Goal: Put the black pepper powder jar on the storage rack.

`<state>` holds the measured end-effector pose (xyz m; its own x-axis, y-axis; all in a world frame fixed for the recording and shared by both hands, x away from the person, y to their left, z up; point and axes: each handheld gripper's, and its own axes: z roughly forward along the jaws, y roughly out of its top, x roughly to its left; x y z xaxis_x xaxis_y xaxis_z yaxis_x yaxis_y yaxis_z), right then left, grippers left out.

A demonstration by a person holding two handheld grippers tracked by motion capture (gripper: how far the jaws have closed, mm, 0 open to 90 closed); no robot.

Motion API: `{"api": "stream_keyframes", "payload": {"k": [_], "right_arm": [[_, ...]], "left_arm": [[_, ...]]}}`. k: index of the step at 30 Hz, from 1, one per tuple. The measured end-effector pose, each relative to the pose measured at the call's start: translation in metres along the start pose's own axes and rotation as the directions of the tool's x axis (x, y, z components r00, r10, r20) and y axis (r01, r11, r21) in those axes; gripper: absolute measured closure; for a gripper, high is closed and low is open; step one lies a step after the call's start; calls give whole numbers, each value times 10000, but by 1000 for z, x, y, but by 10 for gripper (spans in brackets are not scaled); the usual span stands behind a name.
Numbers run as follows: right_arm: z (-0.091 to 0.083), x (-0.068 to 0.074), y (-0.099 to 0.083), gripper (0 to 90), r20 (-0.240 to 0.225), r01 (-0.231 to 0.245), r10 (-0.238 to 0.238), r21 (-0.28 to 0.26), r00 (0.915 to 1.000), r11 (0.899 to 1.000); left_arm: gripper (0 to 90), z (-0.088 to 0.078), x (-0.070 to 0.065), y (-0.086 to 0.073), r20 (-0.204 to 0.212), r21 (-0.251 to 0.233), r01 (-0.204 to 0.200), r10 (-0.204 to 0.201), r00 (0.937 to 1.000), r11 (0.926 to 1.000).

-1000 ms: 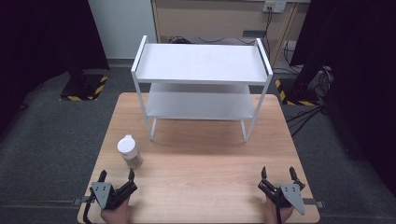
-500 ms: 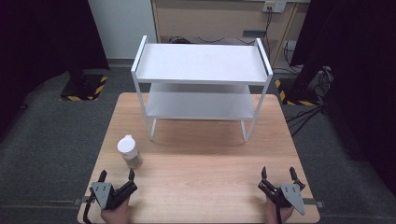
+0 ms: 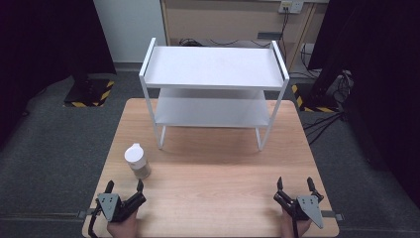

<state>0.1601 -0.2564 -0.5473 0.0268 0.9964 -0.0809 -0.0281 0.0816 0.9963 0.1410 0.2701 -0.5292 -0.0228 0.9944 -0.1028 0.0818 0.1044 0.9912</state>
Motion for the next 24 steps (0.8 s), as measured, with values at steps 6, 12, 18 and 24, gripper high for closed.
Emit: {"api": "stream_keyframes", "payload": {"k": [6, 12, 18, 24], "right_arm": [[1, -1, 1, 40, -65, 47, -47, 51, 10000, 10000], [3, -2, 1, 40, -114, 85, -84, 87, 9999, 9999], [2, -2, 1, 40, -110, 19, -19, 43, 9999, 10000], [2, -3, 0, 40, -130, -29, 29, 3, 9999, 10000]], "left_arm": [[1, 0, -4, 5, 113, 87, -261, 260, 9996, 9996], [1, 2, -11, 12, 201, -25, -170, 171, 9997, 9999], [3, 8, -18, 22, -81, -50, -135, 134, 9999, 9999], [20, 14, -22, 34, -147, 148, 25, -23, 9999, 9999]]}}
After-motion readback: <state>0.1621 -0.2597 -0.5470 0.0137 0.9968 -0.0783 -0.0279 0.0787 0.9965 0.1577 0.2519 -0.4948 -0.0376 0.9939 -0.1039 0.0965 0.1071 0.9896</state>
